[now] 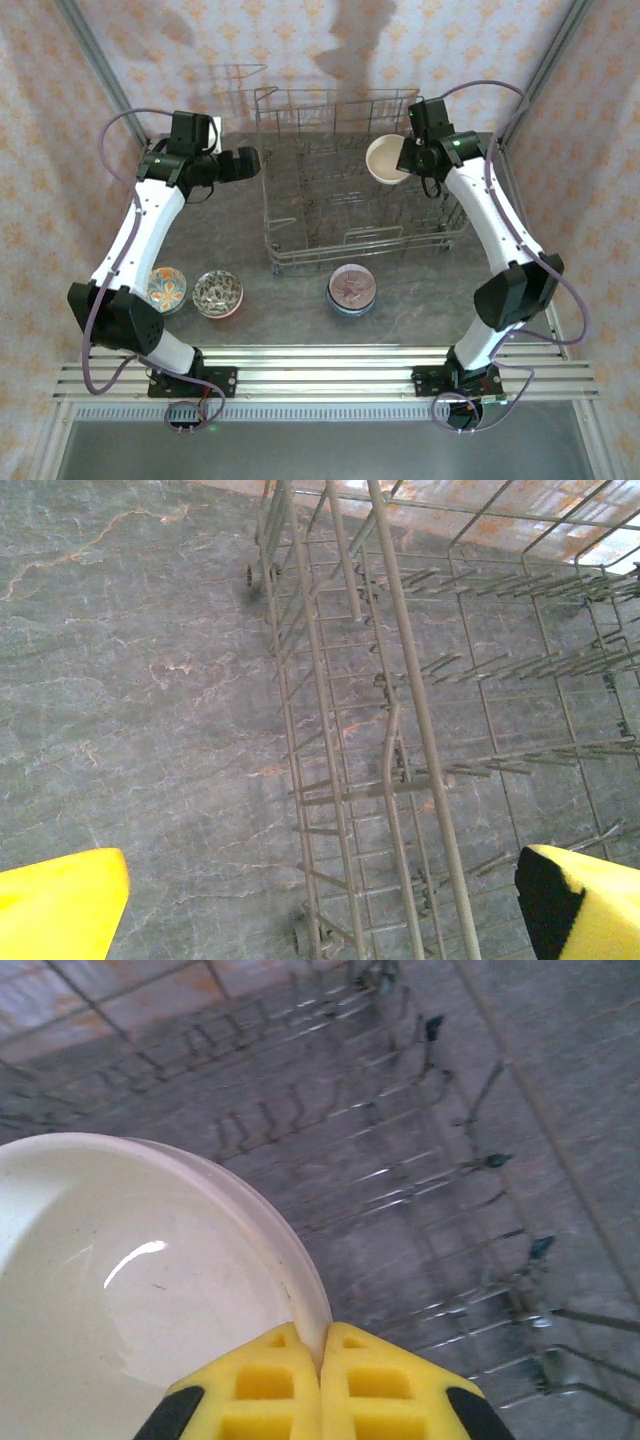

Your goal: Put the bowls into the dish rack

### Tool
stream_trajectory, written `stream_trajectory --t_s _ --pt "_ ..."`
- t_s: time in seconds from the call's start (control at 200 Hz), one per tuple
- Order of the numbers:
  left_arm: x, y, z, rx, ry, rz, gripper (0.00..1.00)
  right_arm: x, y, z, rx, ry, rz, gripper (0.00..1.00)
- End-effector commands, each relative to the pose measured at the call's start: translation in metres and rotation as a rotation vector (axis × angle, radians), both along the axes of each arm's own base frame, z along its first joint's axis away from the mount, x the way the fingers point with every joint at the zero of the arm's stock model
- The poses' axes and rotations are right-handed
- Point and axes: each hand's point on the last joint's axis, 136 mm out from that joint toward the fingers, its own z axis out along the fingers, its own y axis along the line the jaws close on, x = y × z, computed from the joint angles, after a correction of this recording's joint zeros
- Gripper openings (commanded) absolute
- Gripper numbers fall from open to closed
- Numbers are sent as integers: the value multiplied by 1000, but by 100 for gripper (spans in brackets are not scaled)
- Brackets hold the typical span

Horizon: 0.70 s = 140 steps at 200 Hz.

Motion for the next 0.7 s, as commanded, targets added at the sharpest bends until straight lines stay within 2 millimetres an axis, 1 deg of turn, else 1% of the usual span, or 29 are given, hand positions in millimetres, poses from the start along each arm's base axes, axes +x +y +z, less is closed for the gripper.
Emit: stream_trajectory --t_s 0.0,0.04,0.145,0.255,0.515,0.586,0.696 --pt "5 9 0 15 14 45 99 3 -33 18 -203 -33 -79 0" --pt "6 9 -1 15 20 47 99 4 -39 16 -242 -21 -99 0" --pt "6 9 -6 23 41 49 99 3 -50 10 -304 -5 -131 0" --pt "5 12 -8 38 47 52 99 1 -58 7 -355 -2 -158 0" --pt "4 13 -13 42 58 36 99 -4 -78 -4 -478 18 -218 0" --pt "5 12 -13 38 58 32 99 -5 -86 -2 -520 10 -264 0" --pt "7 12 -13 31 55 26 99 -3 -92 1 -589 7 -293 0"
